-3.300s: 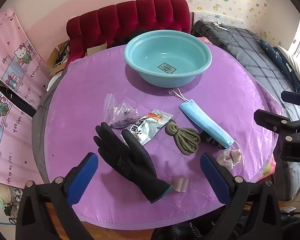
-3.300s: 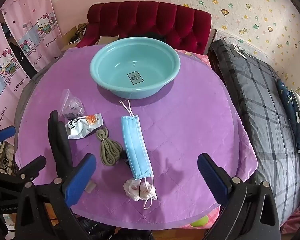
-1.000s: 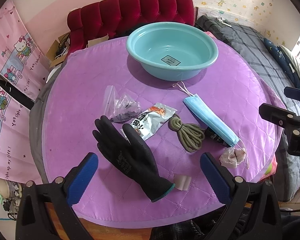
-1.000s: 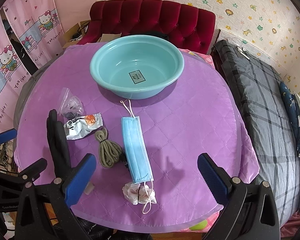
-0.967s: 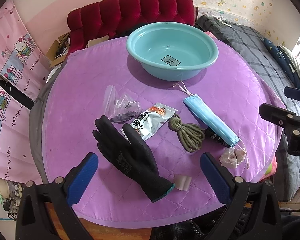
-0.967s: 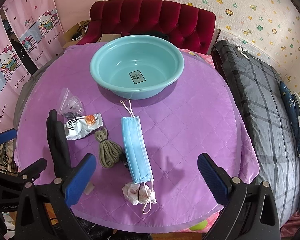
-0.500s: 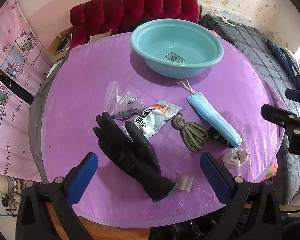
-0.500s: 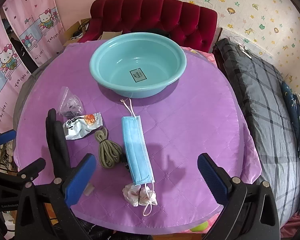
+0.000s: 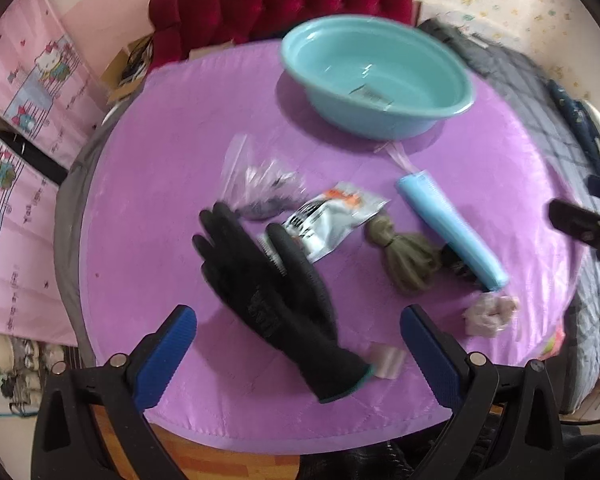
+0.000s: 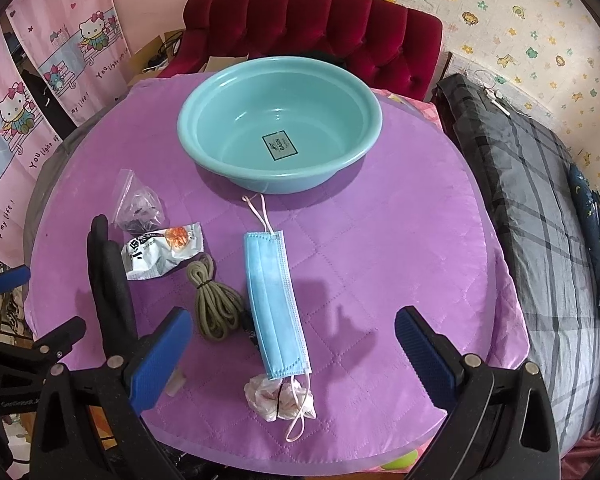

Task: Organize soft objects

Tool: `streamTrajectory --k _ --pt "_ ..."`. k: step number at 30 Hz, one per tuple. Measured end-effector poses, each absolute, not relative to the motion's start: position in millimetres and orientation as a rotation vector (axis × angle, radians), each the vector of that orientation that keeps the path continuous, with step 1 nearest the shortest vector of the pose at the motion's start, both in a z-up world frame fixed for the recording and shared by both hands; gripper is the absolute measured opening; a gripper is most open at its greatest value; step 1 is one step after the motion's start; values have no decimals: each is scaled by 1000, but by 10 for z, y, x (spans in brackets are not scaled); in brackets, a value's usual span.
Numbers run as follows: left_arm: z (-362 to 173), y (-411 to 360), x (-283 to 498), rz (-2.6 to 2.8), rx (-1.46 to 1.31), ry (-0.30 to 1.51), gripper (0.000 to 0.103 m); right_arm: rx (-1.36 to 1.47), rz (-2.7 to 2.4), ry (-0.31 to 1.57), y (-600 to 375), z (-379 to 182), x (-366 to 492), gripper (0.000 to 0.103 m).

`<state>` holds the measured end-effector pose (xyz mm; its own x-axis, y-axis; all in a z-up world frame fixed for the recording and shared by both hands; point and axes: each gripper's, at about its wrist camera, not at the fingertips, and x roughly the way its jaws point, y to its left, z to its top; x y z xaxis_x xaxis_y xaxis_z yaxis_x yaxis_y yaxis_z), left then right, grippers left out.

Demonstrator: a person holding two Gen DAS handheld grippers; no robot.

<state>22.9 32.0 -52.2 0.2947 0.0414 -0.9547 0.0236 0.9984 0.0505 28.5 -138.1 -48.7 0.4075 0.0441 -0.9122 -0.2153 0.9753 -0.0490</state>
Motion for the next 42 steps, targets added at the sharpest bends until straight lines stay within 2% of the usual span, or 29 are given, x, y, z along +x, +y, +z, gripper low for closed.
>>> streamTrajectory --k 23,31,32,33,34,35,37,38,40,42 --pt "-1321 527 449 52 -16 1365 103 -201 160 1225 -1391 -1053 506 103" --pt "-1427 551 535 15 -80 1370 102 -239 163 1243 -1358 -1124 575 103" --pt "-1440 553 542 18 -78 1371 98 -239 163 1244 -1356 -1134 581 103" --pt "-1455 550 553 24 -70 1373 84 -240 163 1247 -1353 -1148 592 103" --pt "-1459 563 560 29 -63 1377 65 -242 164 1250 -1353 -1156 600 103" --pt "-1474 568 566 27 -65 1383 57 -243 166 1252 -1347 -1162 610 103" --pt "-1475 578 565 1 -91 1386 33 -247 171 1254 -1336 -1177 631 103" --pt "-1461 573 558 -11 -95 1379 28 -249 173 1255 -1329 -1189 643 103" --pt "-1405 572 536 -26 -99 1349 10 -251 175 1258 -1319 -1222 664 103" --pt "-1355 595 512 -49 -127 1337 5 -249 176 1262 -1310 -1252 685 103"
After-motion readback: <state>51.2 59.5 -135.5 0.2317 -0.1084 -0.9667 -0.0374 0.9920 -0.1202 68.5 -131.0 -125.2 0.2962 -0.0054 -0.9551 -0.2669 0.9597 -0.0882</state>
